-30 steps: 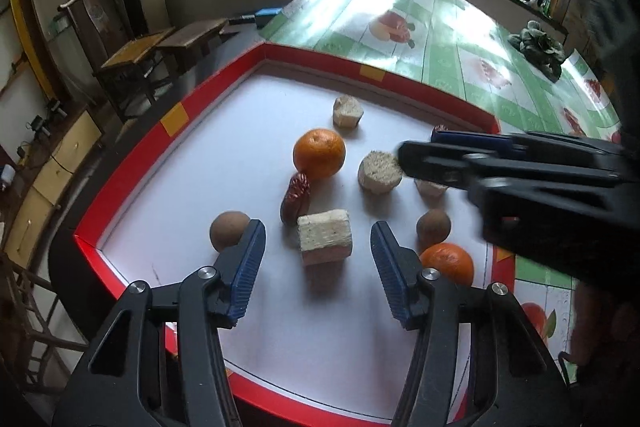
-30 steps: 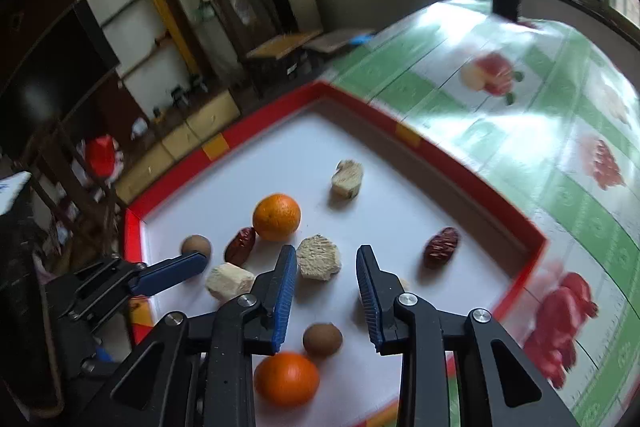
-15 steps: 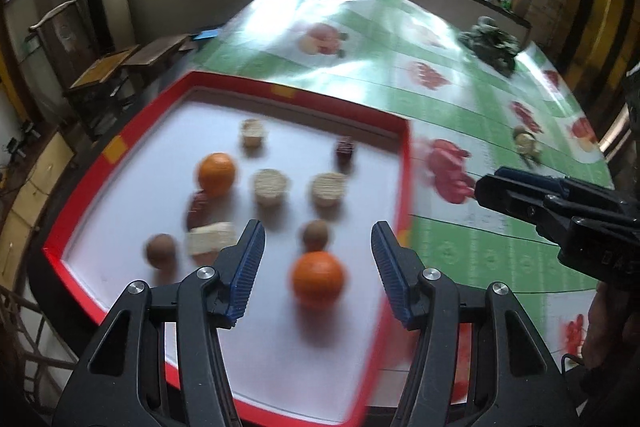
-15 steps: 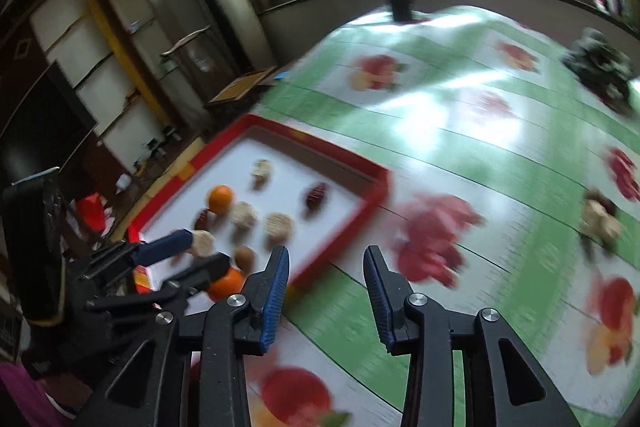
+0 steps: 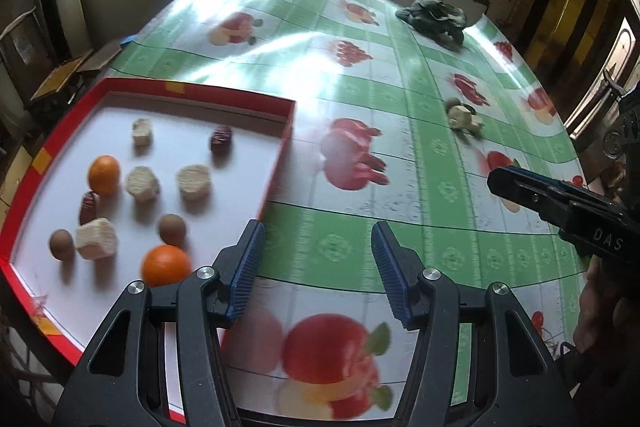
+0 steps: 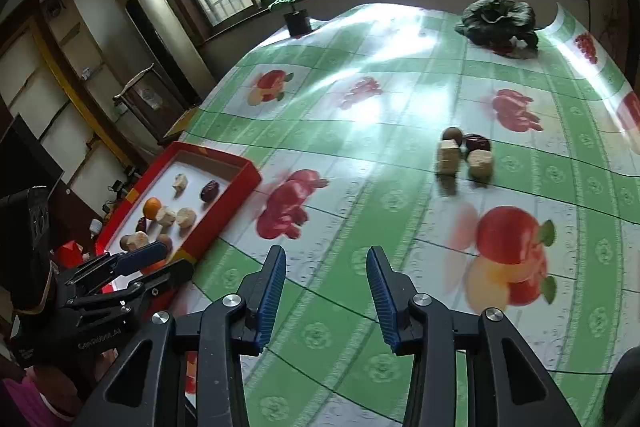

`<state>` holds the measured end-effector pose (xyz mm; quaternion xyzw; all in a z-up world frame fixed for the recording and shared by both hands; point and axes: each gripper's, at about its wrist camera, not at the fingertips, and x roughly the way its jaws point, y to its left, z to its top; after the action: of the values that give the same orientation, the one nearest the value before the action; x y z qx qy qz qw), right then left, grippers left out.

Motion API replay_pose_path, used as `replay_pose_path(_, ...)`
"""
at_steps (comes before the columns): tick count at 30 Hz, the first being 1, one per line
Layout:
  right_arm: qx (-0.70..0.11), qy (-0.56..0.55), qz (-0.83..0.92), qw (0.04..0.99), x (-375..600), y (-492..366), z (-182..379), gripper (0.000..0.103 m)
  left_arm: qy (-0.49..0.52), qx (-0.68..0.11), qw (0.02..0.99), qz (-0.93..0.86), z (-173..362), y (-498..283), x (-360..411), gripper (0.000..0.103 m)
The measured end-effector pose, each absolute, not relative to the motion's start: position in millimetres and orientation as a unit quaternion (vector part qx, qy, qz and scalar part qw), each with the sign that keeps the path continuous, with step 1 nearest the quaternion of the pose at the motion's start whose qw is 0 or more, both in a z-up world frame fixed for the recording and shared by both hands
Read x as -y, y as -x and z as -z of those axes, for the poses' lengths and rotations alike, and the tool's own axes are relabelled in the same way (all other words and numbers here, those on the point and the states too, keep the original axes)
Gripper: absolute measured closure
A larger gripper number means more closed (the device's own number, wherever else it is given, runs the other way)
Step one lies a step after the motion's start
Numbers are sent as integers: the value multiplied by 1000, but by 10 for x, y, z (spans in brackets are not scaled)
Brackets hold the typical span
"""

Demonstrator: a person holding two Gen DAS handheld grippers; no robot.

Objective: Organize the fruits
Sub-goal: 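Withdraw both open tools from the tray toward the rice cakes on the cloth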

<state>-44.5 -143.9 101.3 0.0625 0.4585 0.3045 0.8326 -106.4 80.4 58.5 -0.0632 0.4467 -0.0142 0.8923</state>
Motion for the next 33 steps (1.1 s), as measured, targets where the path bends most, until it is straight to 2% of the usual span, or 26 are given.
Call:
replay_pose_path(24, -489, -83, -259, 829, 1854, 149, -701, 61, 68, -451, 887, 72, -746, 707, -179, 47)
replay_pose_path(33, -495, -92, -236, 831, 2053, 36, -609, 60, 75, -475, 873, 82, -631, 437, -2, 47)
